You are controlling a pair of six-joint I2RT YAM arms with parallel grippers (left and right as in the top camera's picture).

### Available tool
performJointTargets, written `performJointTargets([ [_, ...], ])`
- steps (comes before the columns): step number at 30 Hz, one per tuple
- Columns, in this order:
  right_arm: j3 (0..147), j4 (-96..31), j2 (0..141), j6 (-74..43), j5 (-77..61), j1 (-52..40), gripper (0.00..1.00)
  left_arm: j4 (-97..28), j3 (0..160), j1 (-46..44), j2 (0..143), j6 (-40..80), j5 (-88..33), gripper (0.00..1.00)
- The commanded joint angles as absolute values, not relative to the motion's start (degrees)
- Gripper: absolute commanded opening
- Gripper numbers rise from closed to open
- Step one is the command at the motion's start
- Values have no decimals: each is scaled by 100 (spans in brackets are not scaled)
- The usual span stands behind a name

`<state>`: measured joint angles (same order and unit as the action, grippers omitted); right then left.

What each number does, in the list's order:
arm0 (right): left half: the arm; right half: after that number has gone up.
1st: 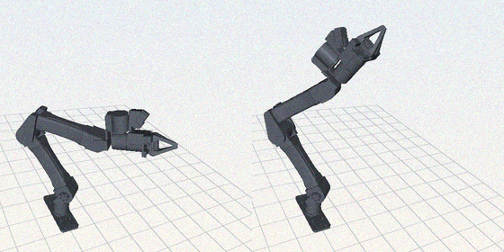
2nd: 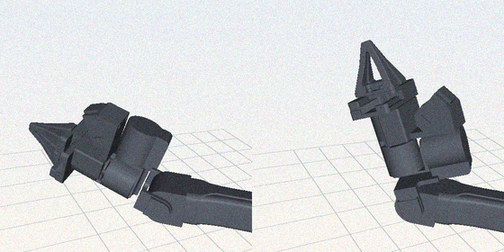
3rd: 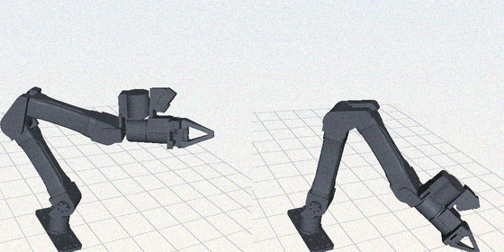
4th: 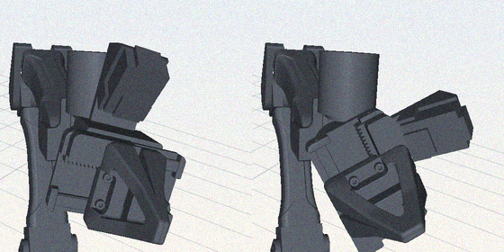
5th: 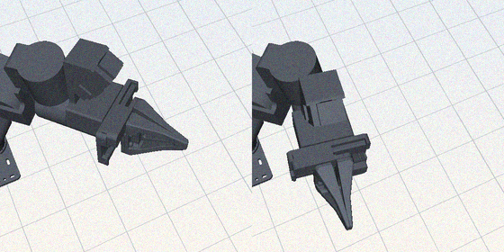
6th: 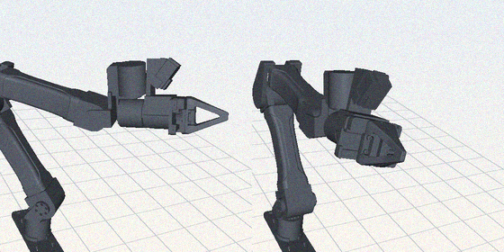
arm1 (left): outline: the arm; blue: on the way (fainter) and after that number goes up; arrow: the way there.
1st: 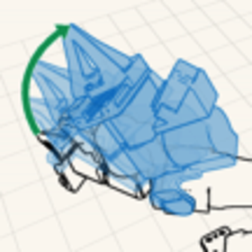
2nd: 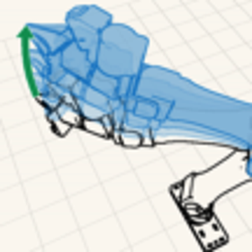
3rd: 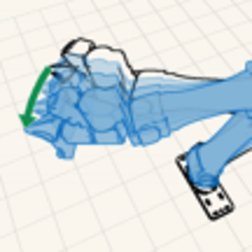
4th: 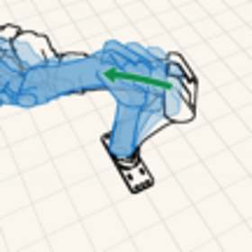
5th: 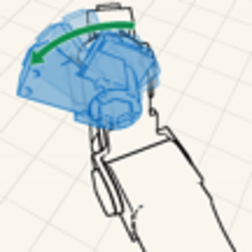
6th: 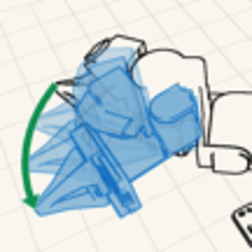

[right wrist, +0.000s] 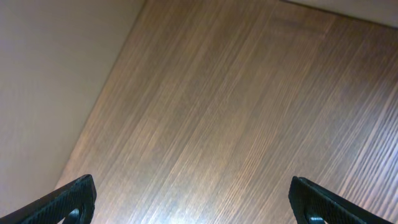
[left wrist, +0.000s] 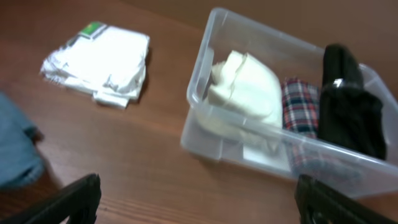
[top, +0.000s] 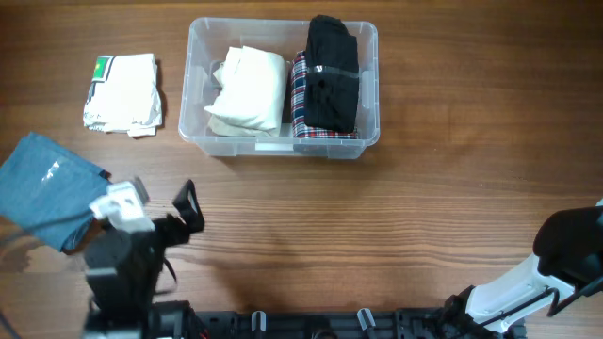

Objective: Pack container
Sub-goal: 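Reach the left gripper to the blue denim item and grasp it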

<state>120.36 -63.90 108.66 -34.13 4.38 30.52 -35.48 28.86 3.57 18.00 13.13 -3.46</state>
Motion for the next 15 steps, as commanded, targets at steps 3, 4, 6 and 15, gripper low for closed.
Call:
performJointTargets([
  [3,12029,-6386,10930,-3315,377,3050,100,-5918,6077,403,4932,1210,-235,100],
  [4,12031,-6388,10930,-3317,377,3050,100,-6149,6307,403,5273,1214,-231,100],
  [6,12031,-6386,10930,-3317,377,3050,100,-6034,6399,403,5994,1243,-471,100],
  [15,12031,-6388,10930,-3315,377,3050,100,-4995,6399,2272,8326,3011,397,100],
])
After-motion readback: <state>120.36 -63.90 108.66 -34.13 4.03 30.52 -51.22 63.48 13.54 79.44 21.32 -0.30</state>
